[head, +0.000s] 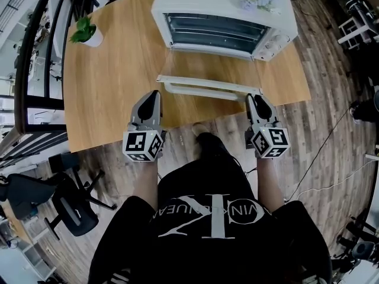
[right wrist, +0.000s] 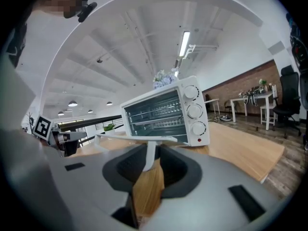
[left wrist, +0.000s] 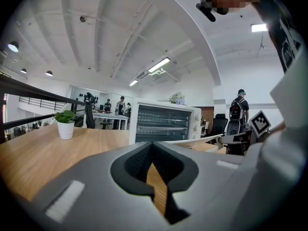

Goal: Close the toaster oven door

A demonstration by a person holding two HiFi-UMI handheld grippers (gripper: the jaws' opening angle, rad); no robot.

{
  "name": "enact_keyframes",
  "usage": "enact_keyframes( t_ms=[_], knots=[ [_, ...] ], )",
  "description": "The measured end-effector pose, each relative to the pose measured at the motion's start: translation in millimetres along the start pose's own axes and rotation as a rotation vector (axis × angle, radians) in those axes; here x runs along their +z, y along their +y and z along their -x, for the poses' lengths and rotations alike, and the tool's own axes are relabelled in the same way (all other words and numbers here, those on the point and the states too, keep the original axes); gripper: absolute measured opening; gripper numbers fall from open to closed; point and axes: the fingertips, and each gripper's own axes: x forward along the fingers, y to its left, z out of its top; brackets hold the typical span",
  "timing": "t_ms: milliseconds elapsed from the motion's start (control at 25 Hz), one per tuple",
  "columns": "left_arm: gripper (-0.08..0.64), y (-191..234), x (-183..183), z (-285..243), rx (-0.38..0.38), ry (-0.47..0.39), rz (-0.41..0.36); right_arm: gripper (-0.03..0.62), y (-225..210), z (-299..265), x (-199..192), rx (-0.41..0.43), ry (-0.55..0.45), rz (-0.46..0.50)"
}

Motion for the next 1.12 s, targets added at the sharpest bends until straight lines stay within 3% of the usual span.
enact_keyframes(
  t_ms=[1120],
  knots=[
    [0.011, 17, 33, -48, 0.016, -0.052, 0.015, 0.081, -14, -35, 95, 0.012, -0.069, -0.01]
  ],
)
